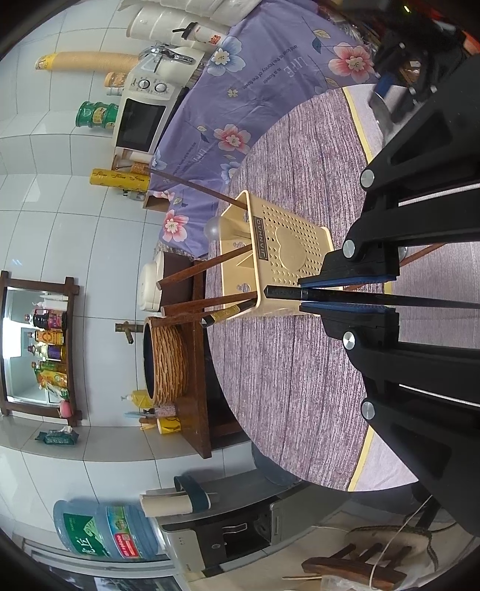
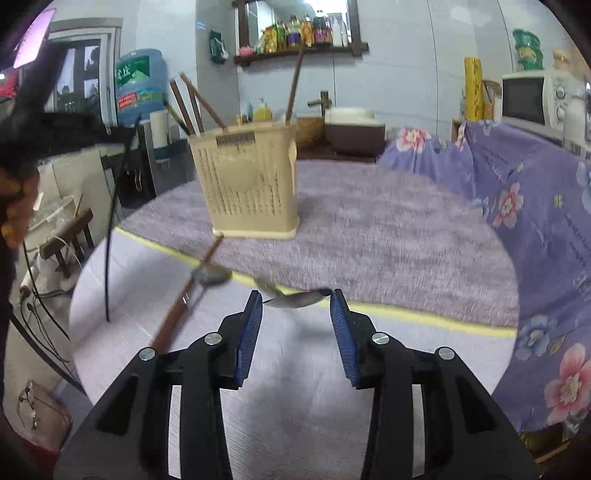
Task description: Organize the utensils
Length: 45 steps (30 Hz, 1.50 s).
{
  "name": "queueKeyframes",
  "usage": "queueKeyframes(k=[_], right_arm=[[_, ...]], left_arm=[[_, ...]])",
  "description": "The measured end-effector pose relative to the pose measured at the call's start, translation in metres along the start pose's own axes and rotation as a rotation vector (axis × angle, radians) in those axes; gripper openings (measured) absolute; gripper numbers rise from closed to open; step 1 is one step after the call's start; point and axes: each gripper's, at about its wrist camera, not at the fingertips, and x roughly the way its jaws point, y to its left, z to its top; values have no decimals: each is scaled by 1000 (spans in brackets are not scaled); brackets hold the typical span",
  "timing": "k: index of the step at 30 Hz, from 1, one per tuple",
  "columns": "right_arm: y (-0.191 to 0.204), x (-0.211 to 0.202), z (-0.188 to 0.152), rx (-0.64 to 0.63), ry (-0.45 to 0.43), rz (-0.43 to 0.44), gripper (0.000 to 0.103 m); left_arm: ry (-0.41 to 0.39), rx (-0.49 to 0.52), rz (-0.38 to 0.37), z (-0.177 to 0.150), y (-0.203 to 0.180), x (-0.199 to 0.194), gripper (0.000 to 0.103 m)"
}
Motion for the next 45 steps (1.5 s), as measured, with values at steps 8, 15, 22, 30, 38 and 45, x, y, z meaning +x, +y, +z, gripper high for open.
queueKeyframes(k=[8, 15, 22, 30, 38, 45], right_arm=[[13, 9, 34, -53, 29, 30, 3], [-2, 18, 29, -13, 56, -31, 8], [-55, 63, 22, 180, 209, -116, 65], [-83, 162, 52, 282, 380, -227, 63], [-81, 216, 59, 308, 460, -383, 58], [-75, 233, 69, 324, 438, -420, 38]], left_arm=[[-9, -9, -8, -1, 2, -4, 9], [-10, -11, -15, -2, 3, -4, 9], [-11, -8, -17, -3, 3, -3, 9], [-9, -18, -23, -2, 4, -1, 9], [-4, -10, -32, -3, 3, 3, 9], [3, -16, -33, -2, 6, 7, 9]])
